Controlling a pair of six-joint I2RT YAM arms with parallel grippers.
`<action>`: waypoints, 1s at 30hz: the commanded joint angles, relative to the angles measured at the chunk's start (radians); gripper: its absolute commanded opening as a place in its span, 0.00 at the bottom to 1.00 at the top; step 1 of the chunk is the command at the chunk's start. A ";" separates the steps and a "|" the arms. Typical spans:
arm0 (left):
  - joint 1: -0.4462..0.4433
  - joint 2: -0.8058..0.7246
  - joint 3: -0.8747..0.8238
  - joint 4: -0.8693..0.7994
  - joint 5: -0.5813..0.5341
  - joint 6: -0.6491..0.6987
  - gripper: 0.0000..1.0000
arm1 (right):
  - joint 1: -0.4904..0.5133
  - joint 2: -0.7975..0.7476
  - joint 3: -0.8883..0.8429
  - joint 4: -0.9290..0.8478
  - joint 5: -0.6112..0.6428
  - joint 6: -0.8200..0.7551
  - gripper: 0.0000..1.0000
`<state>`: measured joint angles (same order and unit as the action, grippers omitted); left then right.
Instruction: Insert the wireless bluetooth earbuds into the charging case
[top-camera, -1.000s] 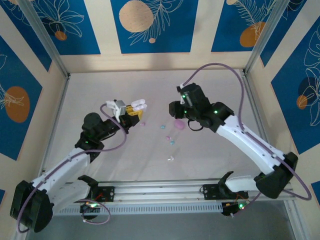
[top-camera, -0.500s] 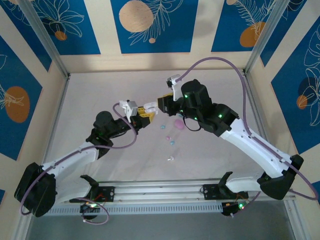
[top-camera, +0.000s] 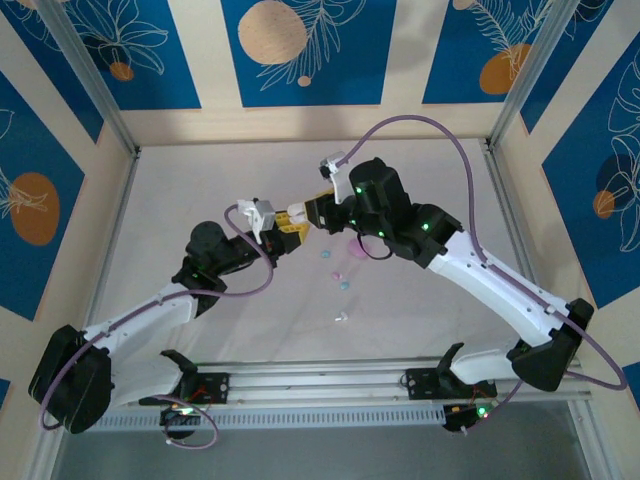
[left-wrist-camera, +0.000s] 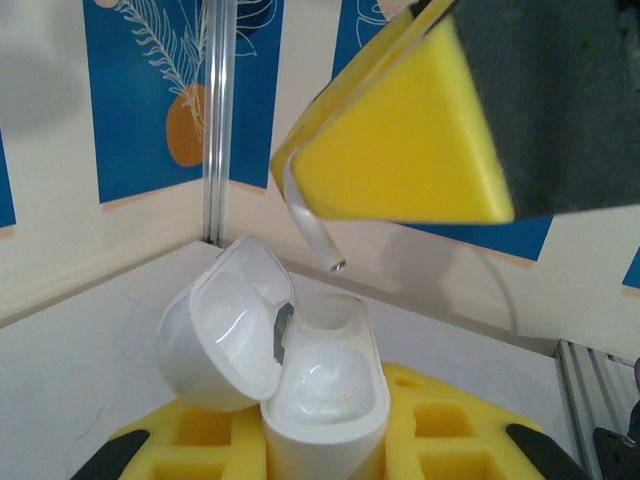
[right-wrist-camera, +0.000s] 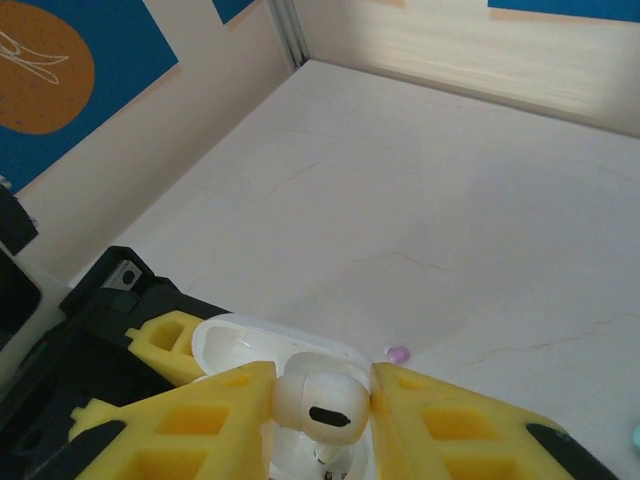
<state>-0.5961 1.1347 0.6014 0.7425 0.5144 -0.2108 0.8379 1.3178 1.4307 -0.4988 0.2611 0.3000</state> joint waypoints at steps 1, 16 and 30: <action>-0.013 -0.009 0.037 0.060 -0.001 -0.011 0.16 | 0.003 0.016 0.017 0.009 -0.009 -0.031 0.30; -0.013 -0.012 0.040 0.074 -0.047 -0.009 0.16 | 0.003 0.022 0.017 -0.042 -0.096 -0.111 0.30; -0.012 -0.016 0.044 0.090 -0.030 -0.007 0.16 | -0.013 0.029 0.039 -0.084 -0.177 -0.081 0.39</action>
<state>-0.5987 1.1343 0.6014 0.7631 0.4778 -0.2108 0.8280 1.3449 1.4364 -0.5388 0.1532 0.2035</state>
